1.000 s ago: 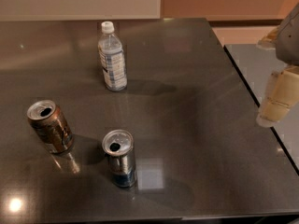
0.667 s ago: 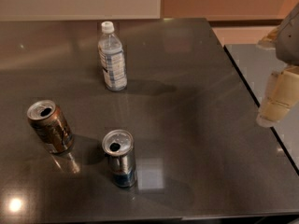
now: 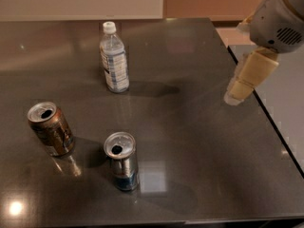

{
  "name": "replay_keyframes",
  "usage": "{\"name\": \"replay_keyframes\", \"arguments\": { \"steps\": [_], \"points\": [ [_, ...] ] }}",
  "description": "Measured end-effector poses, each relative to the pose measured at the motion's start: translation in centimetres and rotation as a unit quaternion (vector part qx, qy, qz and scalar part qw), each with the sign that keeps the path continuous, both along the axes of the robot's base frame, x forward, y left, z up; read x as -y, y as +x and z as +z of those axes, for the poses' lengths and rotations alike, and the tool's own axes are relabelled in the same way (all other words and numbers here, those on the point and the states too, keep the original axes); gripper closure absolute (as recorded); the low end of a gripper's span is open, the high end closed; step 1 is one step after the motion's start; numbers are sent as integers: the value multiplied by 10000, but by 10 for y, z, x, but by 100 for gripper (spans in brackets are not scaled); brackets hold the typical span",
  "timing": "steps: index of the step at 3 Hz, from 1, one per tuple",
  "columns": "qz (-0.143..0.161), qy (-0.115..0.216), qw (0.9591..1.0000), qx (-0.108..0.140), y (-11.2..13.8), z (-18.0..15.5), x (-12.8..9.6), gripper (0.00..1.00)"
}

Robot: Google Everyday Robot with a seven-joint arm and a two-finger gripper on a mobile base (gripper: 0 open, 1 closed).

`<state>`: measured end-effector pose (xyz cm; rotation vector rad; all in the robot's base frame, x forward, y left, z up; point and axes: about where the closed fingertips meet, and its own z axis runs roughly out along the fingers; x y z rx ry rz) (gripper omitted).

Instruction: Move blue plastic bottle near redbull can

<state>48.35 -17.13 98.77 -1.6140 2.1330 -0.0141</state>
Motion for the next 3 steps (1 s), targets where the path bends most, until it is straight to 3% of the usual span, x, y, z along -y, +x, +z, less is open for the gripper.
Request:
{"name": "replay_keyframes", "arguments": {
  "steps": [1,3],
  "points": [
    [179,533,9982,194,32,7,-41,0],
    [413,1542,9864,388,97,-6,-131,0]
  ]
}}
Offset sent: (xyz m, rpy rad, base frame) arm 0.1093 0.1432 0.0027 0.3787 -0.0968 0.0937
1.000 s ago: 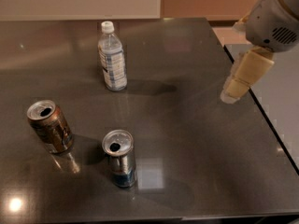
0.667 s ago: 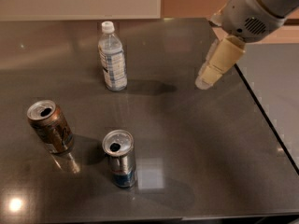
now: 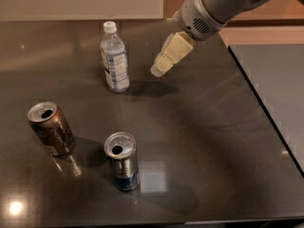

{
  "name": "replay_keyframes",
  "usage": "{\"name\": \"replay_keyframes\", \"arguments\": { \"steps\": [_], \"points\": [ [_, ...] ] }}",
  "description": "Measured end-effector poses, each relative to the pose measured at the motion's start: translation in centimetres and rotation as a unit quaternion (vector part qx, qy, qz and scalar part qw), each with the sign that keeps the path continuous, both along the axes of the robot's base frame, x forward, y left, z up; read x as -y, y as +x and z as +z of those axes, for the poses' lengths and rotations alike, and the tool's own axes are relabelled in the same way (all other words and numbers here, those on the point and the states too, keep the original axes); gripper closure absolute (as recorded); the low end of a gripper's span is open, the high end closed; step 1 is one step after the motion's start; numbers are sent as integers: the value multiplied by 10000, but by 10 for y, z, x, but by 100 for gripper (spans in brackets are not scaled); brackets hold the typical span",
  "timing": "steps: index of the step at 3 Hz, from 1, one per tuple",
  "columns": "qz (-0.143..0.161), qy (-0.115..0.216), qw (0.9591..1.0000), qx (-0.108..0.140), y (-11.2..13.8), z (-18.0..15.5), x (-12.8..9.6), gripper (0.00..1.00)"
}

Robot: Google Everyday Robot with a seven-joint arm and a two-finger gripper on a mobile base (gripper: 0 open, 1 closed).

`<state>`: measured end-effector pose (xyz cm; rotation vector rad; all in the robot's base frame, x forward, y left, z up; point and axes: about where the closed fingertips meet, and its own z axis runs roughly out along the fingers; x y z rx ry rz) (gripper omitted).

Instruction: Move blue plastic bottle near redbull can

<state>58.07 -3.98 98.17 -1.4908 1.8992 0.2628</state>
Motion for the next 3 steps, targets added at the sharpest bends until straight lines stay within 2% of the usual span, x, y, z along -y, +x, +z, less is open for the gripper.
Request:
{"name": "replay_keyframes", "arguments": {
  "steps": [1,2,3],
  "points": [
    [86,301,9995,38,29,-9,-40,0],
    [170,577,9982,-29,53,-14,-74,0],
    [338,767,9964,-152,63,-16,-103,0]
  ]
}}
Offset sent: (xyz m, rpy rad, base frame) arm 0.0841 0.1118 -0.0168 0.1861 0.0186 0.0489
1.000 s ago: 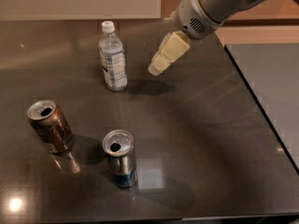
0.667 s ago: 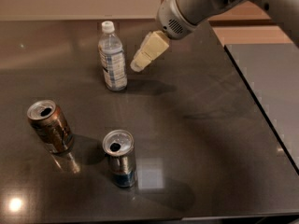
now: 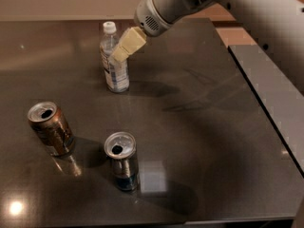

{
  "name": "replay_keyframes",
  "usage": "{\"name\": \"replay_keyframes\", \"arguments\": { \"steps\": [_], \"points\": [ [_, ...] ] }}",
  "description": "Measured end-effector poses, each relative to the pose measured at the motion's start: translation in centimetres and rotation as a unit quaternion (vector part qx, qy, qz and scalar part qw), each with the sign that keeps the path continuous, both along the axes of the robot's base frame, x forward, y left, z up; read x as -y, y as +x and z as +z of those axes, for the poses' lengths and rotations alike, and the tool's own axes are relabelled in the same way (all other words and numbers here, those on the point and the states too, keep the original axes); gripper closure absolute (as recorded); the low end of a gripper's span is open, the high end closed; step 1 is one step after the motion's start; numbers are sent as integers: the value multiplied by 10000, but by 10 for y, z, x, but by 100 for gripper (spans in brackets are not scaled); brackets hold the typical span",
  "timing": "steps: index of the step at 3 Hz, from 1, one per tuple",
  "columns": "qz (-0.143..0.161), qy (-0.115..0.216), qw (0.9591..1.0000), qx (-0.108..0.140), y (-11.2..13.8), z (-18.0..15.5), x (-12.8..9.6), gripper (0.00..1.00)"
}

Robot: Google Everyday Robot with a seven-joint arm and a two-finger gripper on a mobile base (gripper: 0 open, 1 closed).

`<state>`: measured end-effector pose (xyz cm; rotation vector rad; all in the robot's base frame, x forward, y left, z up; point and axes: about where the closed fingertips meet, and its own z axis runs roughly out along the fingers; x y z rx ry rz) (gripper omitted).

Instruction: Move blue plastic bottle near redbull can

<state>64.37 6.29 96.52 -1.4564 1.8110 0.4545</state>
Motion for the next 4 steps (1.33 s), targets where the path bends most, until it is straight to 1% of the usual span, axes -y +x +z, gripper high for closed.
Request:
{"name": "replay_keyframes", "arguments": {
  "steps": [1,2,3,4],
  "points": [
    [178,115,9997,-88,0,-2,-20,0],
    [329,143,9992,-157,-1,-6,-32,1],
    [438,149,9987,-207,-1,-11,-37,19],
    [495,133,9984,-232,-1,-16,-34,42]
  ]
}}
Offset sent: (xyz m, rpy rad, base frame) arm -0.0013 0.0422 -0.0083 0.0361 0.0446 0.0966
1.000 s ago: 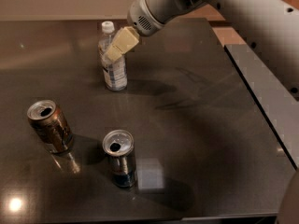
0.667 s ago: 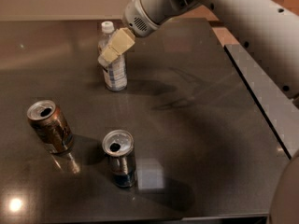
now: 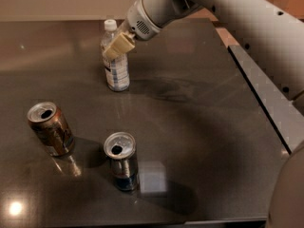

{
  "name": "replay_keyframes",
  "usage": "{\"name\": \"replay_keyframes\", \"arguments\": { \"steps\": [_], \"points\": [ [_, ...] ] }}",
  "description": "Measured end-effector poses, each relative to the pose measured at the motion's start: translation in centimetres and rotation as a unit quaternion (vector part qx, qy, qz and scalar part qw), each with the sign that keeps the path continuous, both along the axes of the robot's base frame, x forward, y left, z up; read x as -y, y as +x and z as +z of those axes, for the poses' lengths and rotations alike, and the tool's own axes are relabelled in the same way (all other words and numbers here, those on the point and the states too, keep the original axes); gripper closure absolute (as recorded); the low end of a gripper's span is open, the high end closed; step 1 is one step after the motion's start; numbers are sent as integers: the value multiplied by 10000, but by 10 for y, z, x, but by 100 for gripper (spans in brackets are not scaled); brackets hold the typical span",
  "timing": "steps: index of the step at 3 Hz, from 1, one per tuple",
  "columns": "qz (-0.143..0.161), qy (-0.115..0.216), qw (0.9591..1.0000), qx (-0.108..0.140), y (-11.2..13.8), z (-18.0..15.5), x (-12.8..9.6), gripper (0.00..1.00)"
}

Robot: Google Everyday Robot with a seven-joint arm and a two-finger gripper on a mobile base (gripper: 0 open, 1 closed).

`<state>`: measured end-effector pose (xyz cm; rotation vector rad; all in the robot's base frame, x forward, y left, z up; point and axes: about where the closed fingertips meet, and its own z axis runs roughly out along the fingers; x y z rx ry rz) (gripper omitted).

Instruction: Move blue plastic bottle near redbull can

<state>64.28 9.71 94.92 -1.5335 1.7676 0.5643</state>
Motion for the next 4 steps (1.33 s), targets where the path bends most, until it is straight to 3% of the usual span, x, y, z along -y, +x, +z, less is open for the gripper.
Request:
{"name": "replay_keyframes", "arguments": {
  "steps": [2,3,4],
  "points": [
    [361,119,9992,123,-27,29,19,89],
    [590,219,9978,209,-58,50,42,100],
    [883,315,9954,200,-96,62,58,100]
  ]
}}
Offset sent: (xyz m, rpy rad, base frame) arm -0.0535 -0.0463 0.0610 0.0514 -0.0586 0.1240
